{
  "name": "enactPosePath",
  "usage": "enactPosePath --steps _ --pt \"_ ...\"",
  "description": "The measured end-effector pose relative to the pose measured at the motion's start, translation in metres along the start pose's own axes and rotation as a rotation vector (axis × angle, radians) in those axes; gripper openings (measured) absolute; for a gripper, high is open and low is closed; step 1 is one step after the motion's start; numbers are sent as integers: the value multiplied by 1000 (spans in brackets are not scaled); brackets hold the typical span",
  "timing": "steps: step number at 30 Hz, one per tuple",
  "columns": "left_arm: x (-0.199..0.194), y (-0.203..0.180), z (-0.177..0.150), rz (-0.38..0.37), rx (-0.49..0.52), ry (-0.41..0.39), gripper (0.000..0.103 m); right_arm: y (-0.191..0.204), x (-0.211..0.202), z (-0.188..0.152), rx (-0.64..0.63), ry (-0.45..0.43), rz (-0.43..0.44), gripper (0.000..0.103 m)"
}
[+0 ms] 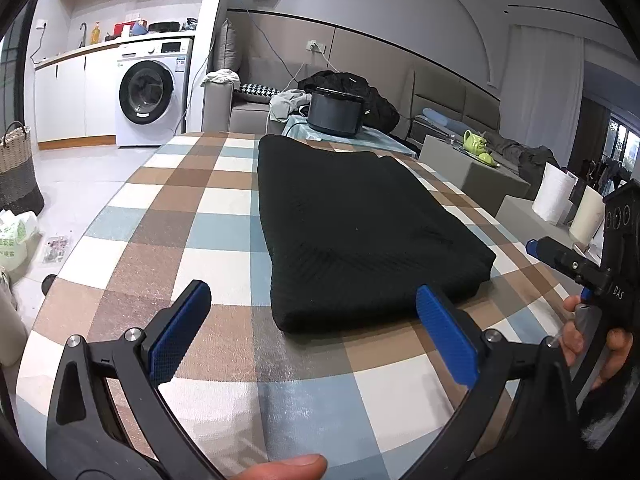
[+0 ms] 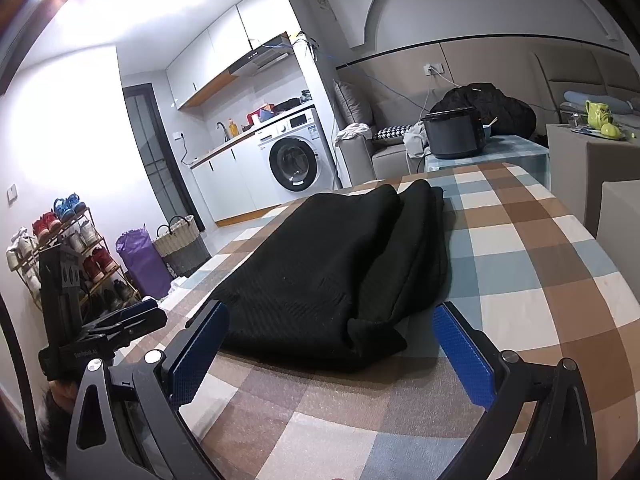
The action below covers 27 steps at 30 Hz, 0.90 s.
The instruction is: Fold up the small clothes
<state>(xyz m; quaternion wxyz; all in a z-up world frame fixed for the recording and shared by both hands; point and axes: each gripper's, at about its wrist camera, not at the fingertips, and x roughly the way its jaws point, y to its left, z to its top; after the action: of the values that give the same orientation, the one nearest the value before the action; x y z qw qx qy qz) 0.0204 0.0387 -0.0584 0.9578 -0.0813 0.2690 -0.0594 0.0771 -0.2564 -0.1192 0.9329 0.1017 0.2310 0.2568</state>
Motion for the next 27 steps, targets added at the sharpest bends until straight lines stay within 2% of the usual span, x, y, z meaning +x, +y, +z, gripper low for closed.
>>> enactPosePath --steps 27 --pt "7 11 -1 16 -41 13 102 -3 1 -1 17 8 3 103"
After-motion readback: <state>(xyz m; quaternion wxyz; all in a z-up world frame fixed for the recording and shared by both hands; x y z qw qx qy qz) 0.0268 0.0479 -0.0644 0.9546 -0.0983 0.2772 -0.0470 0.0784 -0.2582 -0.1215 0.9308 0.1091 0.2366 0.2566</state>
